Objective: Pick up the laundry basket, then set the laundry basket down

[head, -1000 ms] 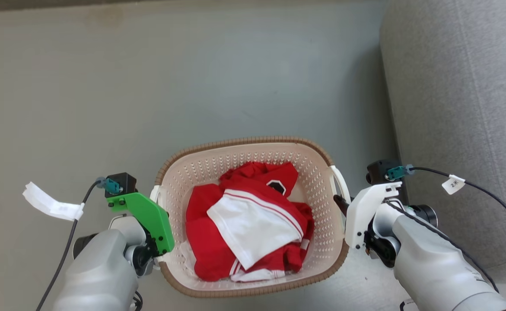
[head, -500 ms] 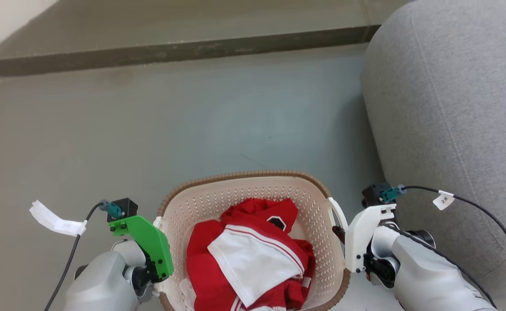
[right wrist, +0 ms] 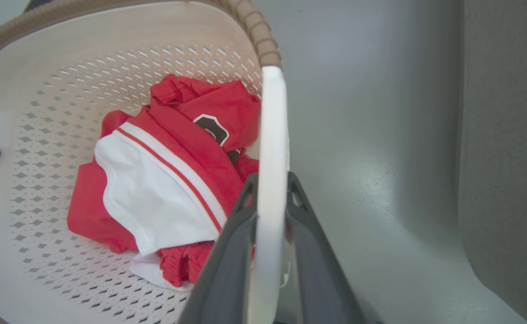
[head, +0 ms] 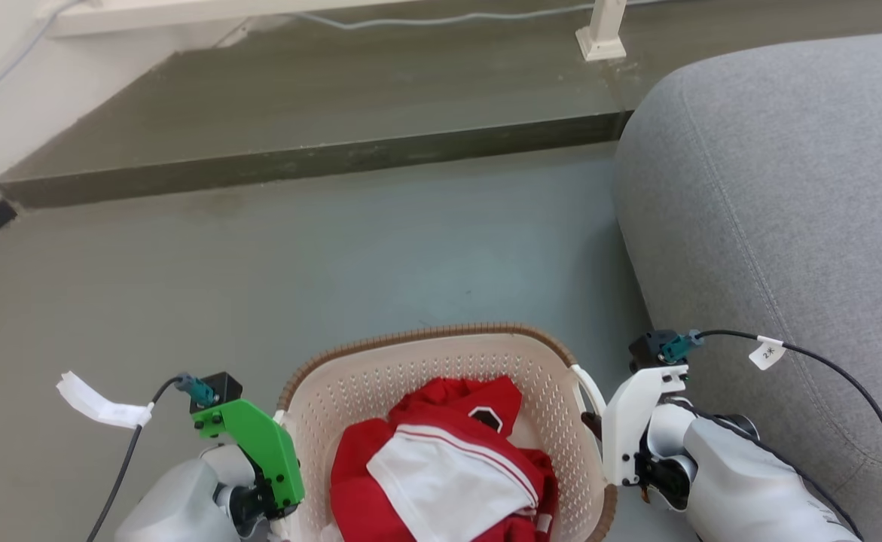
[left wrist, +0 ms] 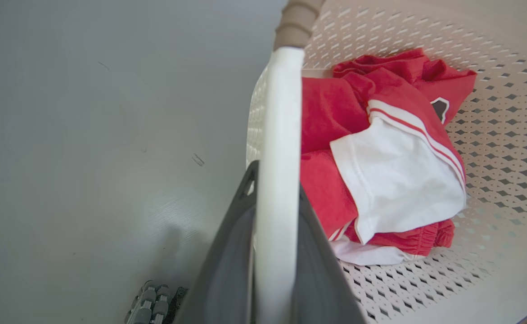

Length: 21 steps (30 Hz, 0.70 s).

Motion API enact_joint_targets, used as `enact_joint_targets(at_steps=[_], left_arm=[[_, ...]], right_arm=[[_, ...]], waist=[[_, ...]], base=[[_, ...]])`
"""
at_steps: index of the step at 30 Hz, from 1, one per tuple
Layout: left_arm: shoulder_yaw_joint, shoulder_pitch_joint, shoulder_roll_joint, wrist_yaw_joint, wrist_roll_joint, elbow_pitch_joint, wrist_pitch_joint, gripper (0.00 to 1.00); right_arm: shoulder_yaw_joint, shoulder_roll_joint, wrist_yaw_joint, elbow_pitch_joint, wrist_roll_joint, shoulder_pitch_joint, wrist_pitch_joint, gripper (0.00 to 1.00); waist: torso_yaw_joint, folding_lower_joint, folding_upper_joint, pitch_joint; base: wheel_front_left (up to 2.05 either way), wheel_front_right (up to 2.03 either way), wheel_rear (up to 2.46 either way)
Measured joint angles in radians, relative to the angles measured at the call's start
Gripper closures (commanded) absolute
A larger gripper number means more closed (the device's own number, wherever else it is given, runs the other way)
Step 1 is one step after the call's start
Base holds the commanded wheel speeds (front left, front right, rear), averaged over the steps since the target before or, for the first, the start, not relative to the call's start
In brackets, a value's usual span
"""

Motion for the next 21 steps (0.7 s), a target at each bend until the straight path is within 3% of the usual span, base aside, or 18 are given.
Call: enact_joint_targets(at_steps=[11, 21], left_arm=[[-0.001, 0.036, 0.000, 0.000, -0.015, 0.018, 0.053, 1.00], [-0.001, 0.038, 0.000, 0.000, -0.017, 0.021, 0.065, 1.00]], right_arm=[[0.031, 0.001, 0.000, 0.000, 0.035, 0.040, 0.047, 1.00], [0.038, 0.001, 0.000, 0.003, 0.052, 0.039, 0.056, 1.00]], waist=[[-0.003, 0.0000, 0.0000, -0.082], [-0.004, 0.0000, 0.0000, -0.092]], base=[[0.00, 0.00, 0.00], [0.00, 0.00, 0.00]])
